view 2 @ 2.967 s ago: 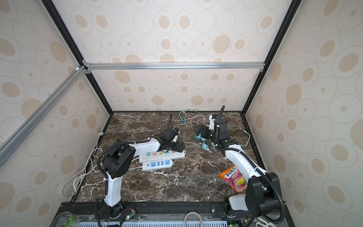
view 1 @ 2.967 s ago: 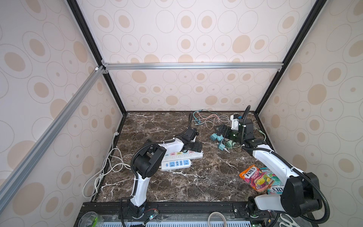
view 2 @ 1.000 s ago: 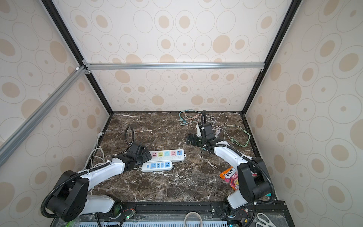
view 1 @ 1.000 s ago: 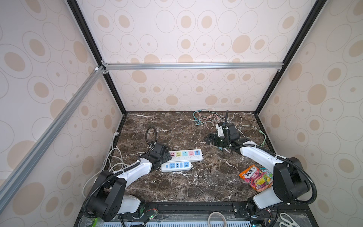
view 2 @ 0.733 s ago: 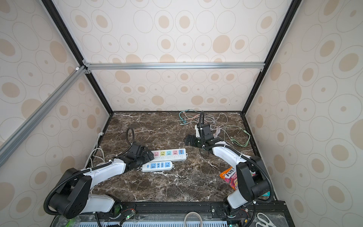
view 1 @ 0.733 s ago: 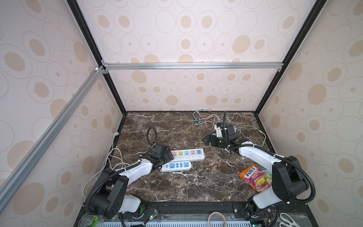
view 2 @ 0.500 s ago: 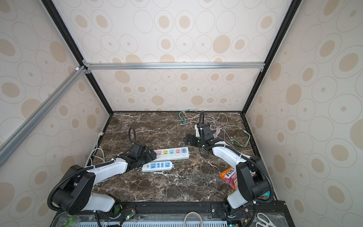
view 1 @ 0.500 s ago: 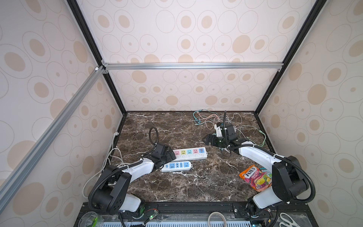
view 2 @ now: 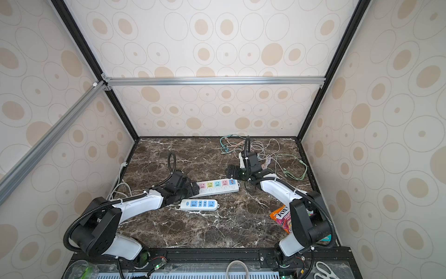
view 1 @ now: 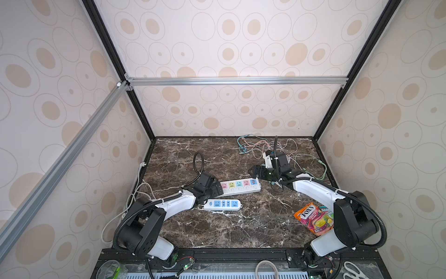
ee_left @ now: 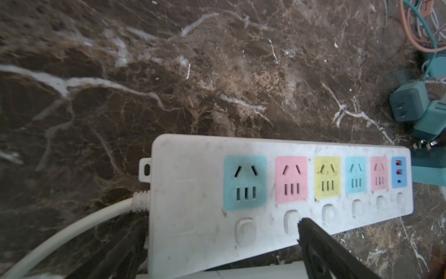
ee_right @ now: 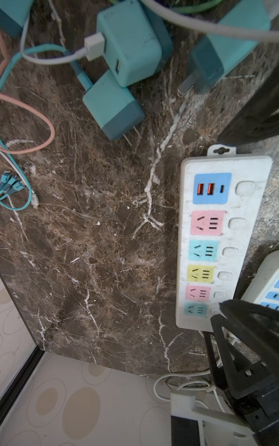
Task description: Insert the plug
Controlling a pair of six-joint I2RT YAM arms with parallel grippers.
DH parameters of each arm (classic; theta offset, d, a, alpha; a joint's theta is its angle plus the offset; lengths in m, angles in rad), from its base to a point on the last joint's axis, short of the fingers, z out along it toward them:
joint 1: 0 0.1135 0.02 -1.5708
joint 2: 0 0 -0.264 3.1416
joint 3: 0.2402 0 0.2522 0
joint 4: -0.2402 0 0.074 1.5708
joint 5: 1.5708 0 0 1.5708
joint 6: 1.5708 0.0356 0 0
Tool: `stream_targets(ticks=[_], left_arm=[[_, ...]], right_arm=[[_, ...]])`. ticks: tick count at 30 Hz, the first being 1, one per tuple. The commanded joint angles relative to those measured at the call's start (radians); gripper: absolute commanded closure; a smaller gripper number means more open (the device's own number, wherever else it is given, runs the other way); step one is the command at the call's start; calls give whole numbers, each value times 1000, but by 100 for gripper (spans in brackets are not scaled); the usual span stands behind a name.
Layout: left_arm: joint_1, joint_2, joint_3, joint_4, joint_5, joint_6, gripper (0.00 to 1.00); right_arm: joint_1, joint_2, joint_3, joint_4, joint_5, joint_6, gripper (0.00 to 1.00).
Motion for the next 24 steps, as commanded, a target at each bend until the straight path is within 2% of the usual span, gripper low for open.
stream_targets(ticks=[1, 14, 24], left_arm=[[-11, -44, 7, -66, -38, 44, 2], [-133, -92, -101, -27, 51, 18, 2], [-241, -73, -85, 22, 123, 25, 1]], right_arm=[[13, 14, 25, 4, 9, -8, 0], [24, 32, 41, 2, 16, -14, 0], [36, 45, 56, -7, 19, -26, 0]])
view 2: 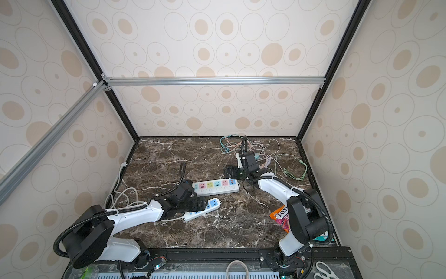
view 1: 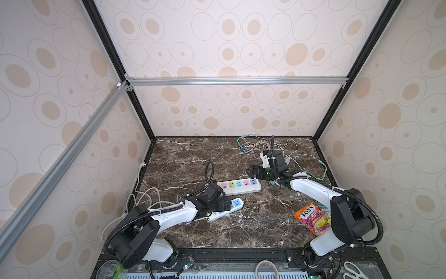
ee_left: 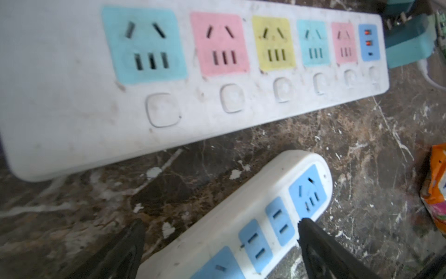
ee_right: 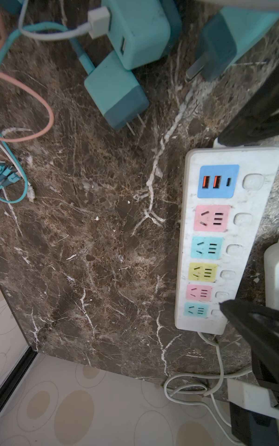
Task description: Insert the plug
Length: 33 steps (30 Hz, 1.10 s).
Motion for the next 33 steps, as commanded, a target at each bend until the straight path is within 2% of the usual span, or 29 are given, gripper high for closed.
stream_targets(ticks=[1, 9, 15, 21, 28, 33], left_arm=[[-41, 13, 25, 10, 27, 5, 2], [-112, 62, 72, 11, 43, 70, 2], [-191, 129, 137, 12, 125, 193, 2], [-272, 207, 239, -40, 144, 325, 2], [-280, 260, 299, -20, 214, 433, 2], [-280, 235, 329, 15, 295, 511, 2]], right_arm=[[13, 8, 26, -8, 17, -21, 0], [34, 4, 17, -36, 10, -89, 0], [38, -42, -30, -22, 53, -95, 0], [37, -62, -45, -25, 97, -105, 0], [38, -73, -52, -17, 130, -102, 0], [37, -84, -55, -14, 136, -112, 0]])
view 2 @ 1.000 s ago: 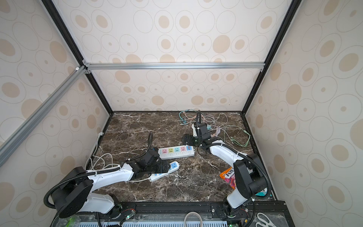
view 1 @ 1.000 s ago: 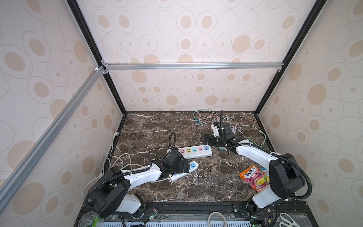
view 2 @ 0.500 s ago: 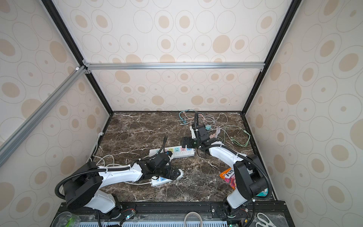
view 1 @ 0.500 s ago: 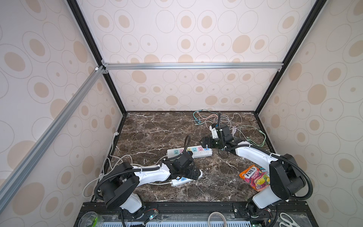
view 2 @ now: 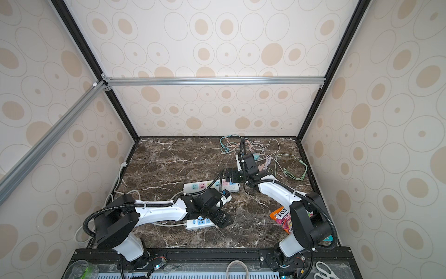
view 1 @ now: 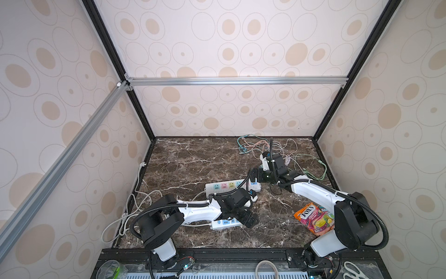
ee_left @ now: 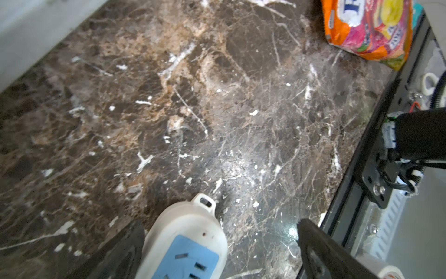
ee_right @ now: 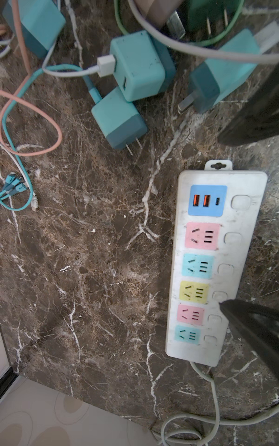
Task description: Insert the plug
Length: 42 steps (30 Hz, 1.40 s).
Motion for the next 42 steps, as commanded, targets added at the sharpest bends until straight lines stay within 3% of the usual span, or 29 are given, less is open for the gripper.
stream_targets(ticks=[1, 6, 9, 13, 16, 20, 28, 36, 42], left_arm=[[-4, -49, 42, 40, 53, 99, 2], [77, -182, -29, 131, -52, 29, 2], [176, -242, -74, 136, -205, -68, 2], [333, -241, -85, 60, -385, -218, 2], [418, -197, -68, -3, -430, -318, 2], [470, -157, -72, -15, -450, -435, 2], [492, -151, -146, 46, -432, -574, 2], [499, -133, -211, 109, -388, -595, 2], [500, -38, -190, 117, -338, -563, 2]], right_arm=[[4, -30, -12, 4, 16, -19, 0], [6, 12, 22, -35, -31, -24, 0], [8, 60, 57, -56, -62, -15, 0], [21, 133, 115, -75, -50, -15, 0], [23, 215, 197, -124, -22, -21, 0], [27, 321, 313, -202, 51, -24, 0], [44, 473, 494, -320, 28, -103, 0], [59, 530, 553, -376, -5, -101, 0], [61, 500, 522, -387, 7, -79, 0]])
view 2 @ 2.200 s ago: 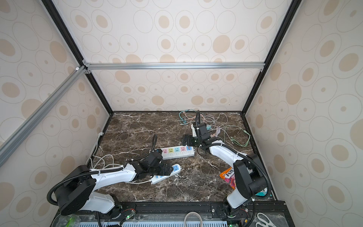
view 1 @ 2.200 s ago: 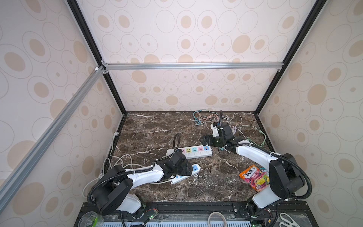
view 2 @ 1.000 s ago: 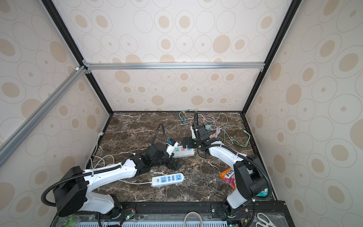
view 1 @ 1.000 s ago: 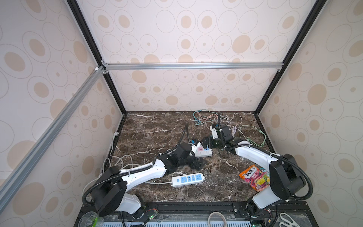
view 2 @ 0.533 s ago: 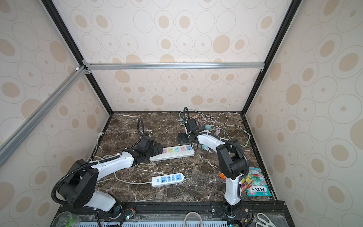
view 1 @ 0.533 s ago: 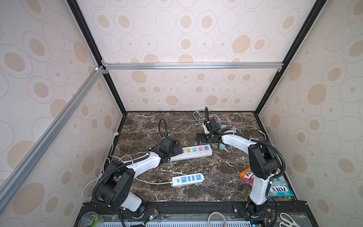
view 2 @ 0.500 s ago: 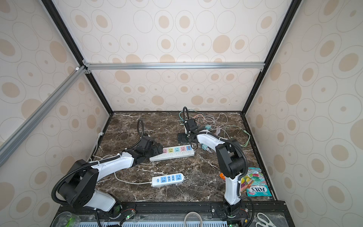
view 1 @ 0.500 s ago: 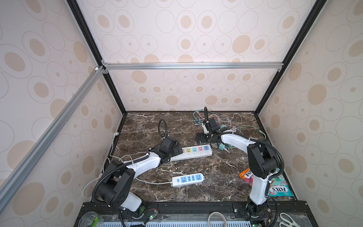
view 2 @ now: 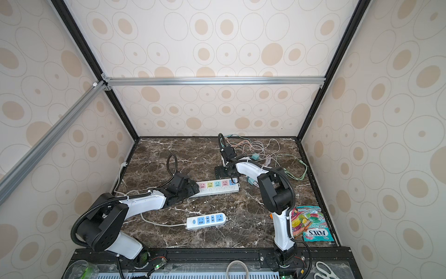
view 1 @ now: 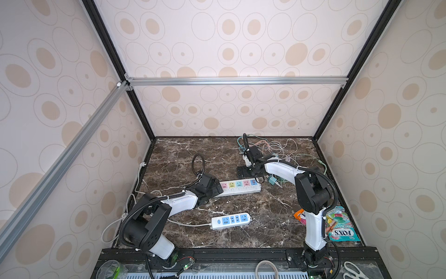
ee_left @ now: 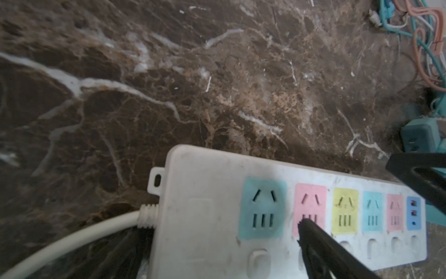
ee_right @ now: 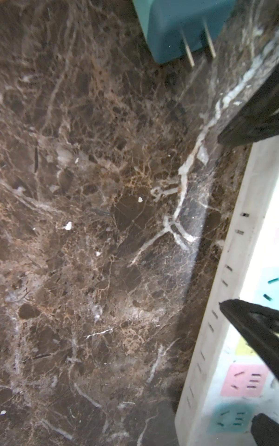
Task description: Insert the plug
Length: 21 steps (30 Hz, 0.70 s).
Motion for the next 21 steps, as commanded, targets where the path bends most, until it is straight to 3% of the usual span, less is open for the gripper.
stream_targets(ticks=[1, 13, 21], left_arm=[[9, 56, 0, 11, 40, -5, 2], [7, 190, 153, 0, 77, 99, 2], [1, 120, 117, -24, 50, 87, 1]], right_arm=[[8, -26, -17, -31, 11, 7, 0], [8, -110, -120, -7, 47, 31, 0], [8, -137, -135, 0, 44, 17, 1]])
